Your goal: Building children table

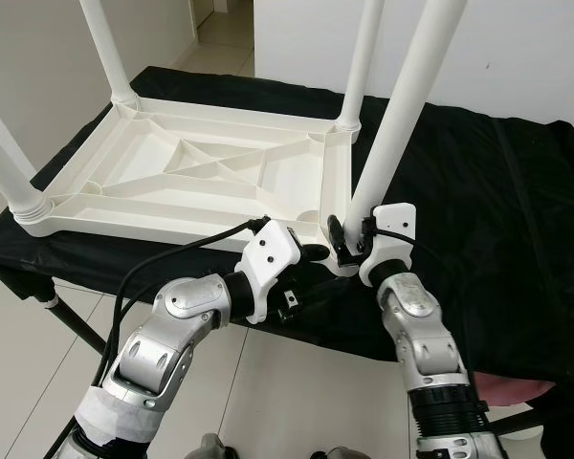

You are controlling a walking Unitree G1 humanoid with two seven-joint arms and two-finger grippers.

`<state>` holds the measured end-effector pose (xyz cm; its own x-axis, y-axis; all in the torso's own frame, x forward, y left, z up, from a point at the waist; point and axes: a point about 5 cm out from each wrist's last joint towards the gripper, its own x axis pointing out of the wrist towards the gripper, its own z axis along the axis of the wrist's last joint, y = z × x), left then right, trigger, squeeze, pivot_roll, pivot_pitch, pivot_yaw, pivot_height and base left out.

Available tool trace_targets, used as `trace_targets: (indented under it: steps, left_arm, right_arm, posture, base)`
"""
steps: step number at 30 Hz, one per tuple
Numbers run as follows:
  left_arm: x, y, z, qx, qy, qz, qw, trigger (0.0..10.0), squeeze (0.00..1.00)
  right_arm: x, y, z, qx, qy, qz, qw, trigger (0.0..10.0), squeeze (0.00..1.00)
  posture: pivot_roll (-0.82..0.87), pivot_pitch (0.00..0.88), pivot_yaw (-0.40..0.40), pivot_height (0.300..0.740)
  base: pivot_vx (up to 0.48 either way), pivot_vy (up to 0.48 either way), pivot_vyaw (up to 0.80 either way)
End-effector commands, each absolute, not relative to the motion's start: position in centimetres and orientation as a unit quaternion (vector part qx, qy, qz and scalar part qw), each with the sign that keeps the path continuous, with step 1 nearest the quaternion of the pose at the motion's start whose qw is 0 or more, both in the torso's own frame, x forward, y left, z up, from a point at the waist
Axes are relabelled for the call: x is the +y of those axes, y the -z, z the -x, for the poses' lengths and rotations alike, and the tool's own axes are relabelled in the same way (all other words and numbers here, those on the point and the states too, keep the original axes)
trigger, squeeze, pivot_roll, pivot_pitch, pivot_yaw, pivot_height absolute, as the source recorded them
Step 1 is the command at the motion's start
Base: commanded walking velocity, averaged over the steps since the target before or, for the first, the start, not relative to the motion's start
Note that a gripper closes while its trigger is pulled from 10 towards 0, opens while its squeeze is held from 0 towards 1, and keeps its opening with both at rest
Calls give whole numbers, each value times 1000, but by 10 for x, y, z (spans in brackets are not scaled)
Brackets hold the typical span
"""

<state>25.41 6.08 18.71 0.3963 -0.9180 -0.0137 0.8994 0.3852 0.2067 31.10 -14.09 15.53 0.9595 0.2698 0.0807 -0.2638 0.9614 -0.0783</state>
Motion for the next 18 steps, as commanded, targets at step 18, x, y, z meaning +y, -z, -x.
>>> trace_targets:
  steps: [18]
  left_arm:
    - [61, -193, -262, -62, 529, -97, 841, 10000, 0]
  right_arm:
    - [-148, -150, -340, -18, -372, 106, 922, 10000, 0]
  posture:
    - [-94, 33, 19, 740]
  base:
    - [0, 0, 0]
